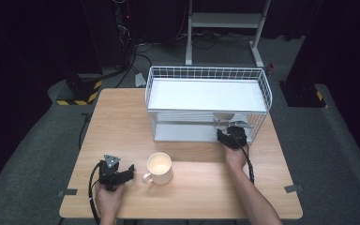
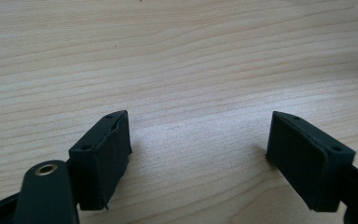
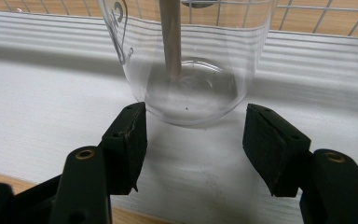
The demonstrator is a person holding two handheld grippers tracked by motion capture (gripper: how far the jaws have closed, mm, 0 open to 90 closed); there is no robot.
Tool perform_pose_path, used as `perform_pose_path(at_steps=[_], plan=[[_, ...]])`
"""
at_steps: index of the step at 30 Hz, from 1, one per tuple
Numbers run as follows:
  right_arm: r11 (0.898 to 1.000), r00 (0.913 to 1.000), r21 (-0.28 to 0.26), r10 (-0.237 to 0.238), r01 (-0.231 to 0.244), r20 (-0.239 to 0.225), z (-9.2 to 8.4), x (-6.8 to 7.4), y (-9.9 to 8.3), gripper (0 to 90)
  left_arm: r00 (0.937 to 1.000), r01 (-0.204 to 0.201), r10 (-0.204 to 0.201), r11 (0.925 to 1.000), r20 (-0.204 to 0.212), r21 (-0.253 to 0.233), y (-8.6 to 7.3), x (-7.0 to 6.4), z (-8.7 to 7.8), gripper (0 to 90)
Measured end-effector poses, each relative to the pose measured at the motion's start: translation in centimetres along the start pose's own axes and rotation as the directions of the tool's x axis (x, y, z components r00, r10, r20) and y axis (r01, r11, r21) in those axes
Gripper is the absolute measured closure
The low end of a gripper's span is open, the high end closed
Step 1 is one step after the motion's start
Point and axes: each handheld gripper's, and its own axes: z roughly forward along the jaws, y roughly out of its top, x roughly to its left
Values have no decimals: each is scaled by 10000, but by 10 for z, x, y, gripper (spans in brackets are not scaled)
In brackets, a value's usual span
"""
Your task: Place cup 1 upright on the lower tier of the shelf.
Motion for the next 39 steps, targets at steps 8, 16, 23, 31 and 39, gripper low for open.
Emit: perform_pose_path(at_steps=[8, 16, 23, 31, 39], plan=[[9999, 9999, 72, -70, 71, -134, -3, -2, 0, 327, 10000, -1, 1, 10000, -1, -2, 0, 0, 0, 216], [9998, 9989, 108, -188, 193, -419, -12, -2, 2, 236, 10000, -3, 3, 10000, -3, -4, 0, 0, 0, 217], [9995, 9973, 141, -282, 292, -681, -23, -3, 4, 223, 10000, -3, 3, 10000, -6, -5, 0, 0, 0, 217], [9985, 9930, -149, -548, 535, -1047, -31, -5, 3, 223, 10000, -3, 3, 10000, -14, -18, 0, 0, 0, 217], [9984, 9910, -419, -441, 391, -1260, -42, -8, 0, 224, 10000, -2, 2, 10000, -14, -16, 0, 0, 0, 217]])
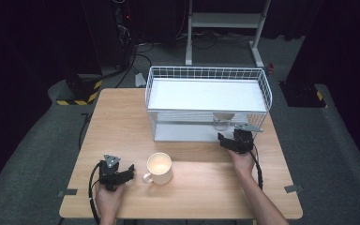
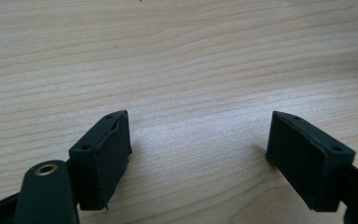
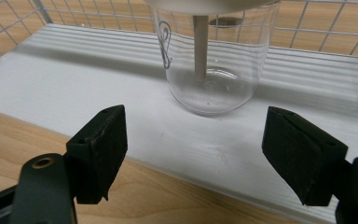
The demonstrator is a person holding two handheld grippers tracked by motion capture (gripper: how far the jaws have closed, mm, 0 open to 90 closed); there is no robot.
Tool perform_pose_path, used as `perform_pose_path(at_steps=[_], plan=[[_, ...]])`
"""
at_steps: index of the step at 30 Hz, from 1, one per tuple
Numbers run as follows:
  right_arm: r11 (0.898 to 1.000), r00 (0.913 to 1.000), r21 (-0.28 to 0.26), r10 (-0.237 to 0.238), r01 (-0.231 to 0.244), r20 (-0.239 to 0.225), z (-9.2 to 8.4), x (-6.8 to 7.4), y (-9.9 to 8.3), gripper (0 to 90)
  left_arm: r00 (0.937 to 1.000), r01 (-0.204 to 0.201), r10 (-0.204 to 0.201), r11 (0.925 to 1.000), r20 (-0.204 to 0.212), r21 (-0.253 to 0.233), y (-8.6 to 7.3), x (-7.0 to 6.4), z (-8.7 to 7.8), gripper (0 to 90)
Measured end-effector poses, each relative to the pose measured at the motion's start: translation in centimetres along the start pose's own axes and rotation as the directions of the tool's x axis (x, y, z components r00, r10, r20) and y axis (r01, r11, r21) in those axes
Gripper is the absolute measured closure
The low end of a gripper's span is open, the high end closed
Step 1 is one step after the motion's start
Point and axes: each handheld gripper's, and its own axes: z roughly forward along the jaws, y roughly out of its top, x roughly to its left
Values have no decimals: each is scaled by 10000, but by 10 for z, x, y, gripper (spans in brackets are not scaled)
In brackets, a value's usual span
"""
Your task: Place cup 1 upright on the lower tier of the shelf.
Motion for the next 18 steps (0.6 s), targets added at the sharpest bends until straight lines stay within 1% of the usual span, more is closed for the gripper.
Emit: perform_pose_path(at_steps=[4, 6, 8, 9, 10, 12, 13, 14, 17, 18], plan=[[10000, 9999, -16, 23, -23, -123, -3, 0, 0, 223, 10000, 1, -1, 10000, -1, -1, 0, 0, 0, 217], [9999, 9998, -93, -56, 54, -191, -5, 0, 1, 225, 10000, 1, -1, 10000, 0, 0, 0, 0, 0, 217], [9998, 9998, -185, 41, -45, -217, -8, 1, 1, 225, 10000, 4, -4, 10000, -1, 0, 0, 0, 0, 217], [9997, 9997, -259, -27, 20, -259, -9, 1, 2, 225, 10000, 4, -4, 10000, 0, -2, 0, 0, 0, 217], [9997, 9996, -258, 33, -40, -270, -10, 2, 2, 225, 10000, -2, 2, 10000, 5, 13, 0, 0, 0, 217], [9994, 9995, -349, -62, 51, -325, -12, 3, 2, 225, 10000, 1, -1, 10000, 5, 12, 0, 0, 0, 217], [9995, 9994, -320, -20, 9, -351, -13, 3, 2, 225, 10000, 3, -3, 10000, -1, -1, 0, 0, 0, 217], [9994, 9993, -340, -104, 91, -367, -14, 3, 2, 225, 10000, 5, -5, 10000, 8, 13, 0, 0, 0, 217], [9994, 9989, -333, 10, -25, -465, -15, 2, 0, 227, 10000, 6, -6, 10000, 9, 12, 0, 0, 0, 217], [9994, 9988, -339, -57, 40, -492, -16, 1, -1, 228, 10000, 6, -6, 10000, 12, 13, 0, 0, 0, 217]])
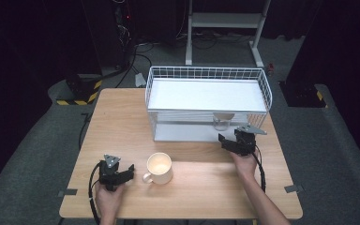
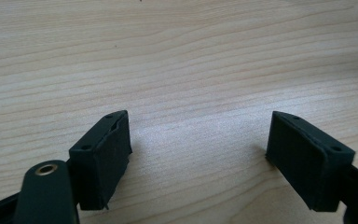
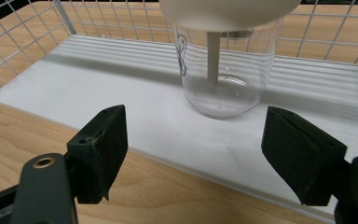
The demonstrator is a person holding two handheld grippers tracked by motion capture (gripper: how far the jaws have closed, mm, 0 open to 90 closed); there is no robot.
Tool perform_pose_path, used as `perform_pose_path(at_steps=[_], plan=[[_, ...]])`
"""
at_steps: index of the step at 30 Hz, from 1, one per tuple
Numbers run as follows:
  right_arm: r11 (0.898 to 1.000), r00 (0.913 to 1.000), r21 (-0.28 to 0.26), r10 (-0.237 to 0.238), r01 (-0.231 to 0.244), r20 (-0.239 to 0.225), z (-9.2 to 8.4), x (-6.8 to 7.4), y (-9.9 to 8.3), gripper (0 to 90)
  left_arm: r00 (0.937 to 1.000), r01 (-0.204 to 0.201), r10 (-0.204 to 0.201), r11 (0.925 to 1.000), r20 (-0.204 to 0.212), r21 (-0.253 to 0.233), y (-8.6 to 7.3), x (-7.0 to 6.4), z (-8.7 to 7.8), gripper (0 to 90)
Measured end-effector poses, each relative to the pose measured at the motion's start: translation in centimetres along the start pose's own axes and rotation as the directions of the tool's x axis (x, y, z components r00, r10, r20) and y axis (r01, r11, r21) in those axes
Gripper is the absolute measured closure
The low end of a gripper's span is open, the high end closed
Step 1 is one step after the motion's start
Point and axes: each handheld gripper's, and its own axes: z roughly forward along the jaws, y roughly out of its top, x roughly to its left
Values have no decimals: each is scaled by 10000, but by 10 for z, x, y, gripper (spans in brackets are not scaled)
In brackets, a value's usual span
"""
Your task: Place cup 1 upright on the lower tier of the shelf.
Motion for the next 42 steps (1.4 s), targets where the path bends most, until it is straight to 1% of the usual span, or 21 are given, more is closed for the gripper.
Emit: perform_pose_path(at_steps=[6, 9, 12, 13, 20, 22, 26, 32, 41, 42], plan=[[9998, 9999, -68, 165, -166, -15, -8, -3, -4, 231, 10000, 3, -3, 10000, 3, 0, 0, 0, 0, 218], [9997, 9999, -177, 137, -139, -91, -12, -5, -5, 234, 10000, 0, 0, 10000, -4, 1, 0, 0, 0, 218], [10000, 9999, -82, 38, -39, -111, -15, -7, -6, 234, 10000, 0, 0, 10000, -3, 0, 0, 0, 0, 218], [9999, 9999, -101, 87, -89, -136, -17, -7, -6, 234, 10000, 7, -7, 10000, -2, -1, 0, 0, 0, 218], [9995, 9997, -326, -7, -1, -247, -28, -8, -6, 235, 10000, -1, 1, 10000, -4, 2, 0, 0, 0, 218], [9994, 9996, -341, -29, 20, -271, -31, -9, -7, 235, 10000, 6, -6, 10000, -3, 0, 0, 0, 0, 218], [9992, 9995, -389, 110, -122, -311, -36, -11, -11, 236, 10000, 2, -2, 10000, -4, 0, 0, 0, 0, 218], [9989, 9991, -435, 171, -187, -380, -43, -14, -15, 239, 10000, 4, -4, 10000, -7, 0, 0, 0, 0, 218], [9985, 9987, -524, 113, -139, -491, -53, -16, -22, 240, 10000, 1, -1, 10000, -7, 2, 0, 0, 0, 218], [9985, 9986, -522, 166, -192, -501, -54, -16, -23, 241, 10000, -2, 2, 10000, -9, 3, 0, 0, 0, 218]])
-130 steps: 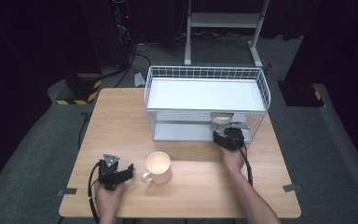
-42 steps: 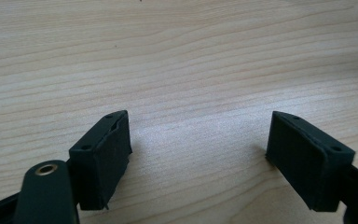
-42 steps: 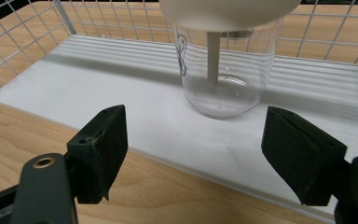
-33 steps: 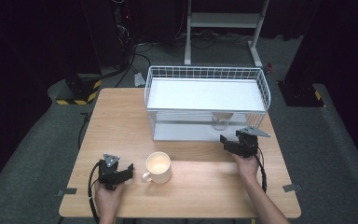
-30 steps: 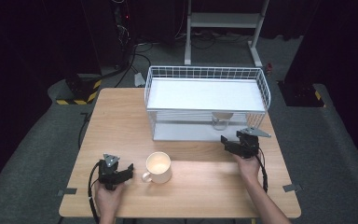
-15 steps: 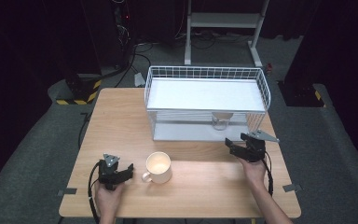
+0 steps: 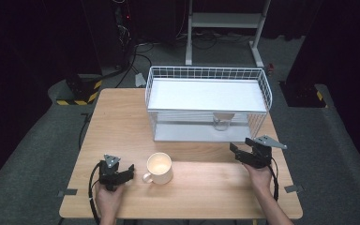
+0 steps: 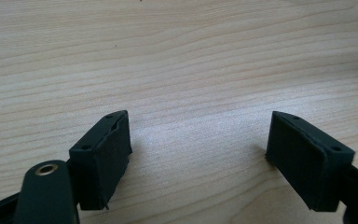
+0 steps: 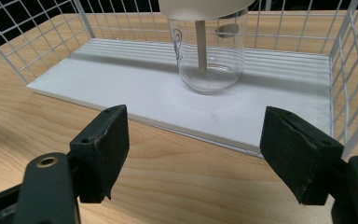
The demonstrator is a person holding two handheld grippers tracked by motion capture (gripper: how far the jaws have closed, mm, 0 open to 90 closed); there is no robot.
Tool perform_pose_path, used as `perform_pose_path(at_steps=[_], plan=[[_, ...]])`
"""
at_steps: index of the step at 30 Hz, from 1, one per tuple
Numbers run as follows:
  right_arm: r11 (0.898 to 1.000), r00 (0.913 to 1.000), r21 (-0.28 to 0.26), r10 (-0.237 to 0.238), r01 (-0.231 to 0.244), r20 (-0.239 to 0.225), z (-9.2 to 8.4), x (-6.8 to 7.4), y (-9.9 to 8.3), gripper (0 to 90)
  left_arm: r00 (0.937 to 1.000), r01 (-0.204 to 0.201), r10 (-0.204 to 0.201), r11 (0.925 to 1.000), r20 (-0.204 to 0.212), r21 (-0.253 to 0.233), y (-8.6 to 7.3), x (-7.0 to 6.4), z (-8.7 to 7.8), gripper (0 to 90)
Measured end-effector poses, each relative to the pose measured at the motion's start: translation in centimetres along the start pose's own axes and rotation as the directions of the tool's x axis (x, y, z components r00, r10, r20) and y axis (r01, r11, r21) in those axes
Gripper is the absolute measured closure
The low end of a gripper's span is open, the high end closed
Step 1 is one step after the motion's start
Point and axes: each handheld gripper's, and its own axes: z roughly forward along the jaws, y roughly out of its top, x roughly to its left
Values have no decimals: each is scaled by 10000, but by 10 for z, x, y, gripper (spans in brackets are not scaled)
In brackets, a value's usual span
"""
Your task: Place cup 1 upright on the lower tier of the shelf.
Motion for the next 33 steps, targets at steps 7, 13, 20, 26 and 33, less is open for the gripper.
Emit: perform_pose_path(at_steps=[7, 13, 20, 26, 33], plan=[[10000, 10000, 13, 42, -42, -66, -7, -3, -7, 243, 10000, 0, 0, 10000, -8, -13, 0, 0, 0, 218], [9998, 9996, -20, 209, -209, -187, -14, -5, -15, 244, 10000, 3, -3, 10000, -8, -15, 0, 0, 0, 218], [9997, 9995, 13, 247, -247, -178, -21, -6, -24, 245, 10000, 1, -1, 10000, -12, -16, 0, 0, 0, 218], [9999, 10000, 129, -24, 24, 57, -26, -6, -31, 243, 10000, -1, 1, 10000, -20, -18, 0, 0, 0, 218], [9974, 9981, 519, -511, 493, 357, -27, -6, -45, 242, 10000, -4, 4, 10000, 23, 3, -1, -1, -1, 218]])
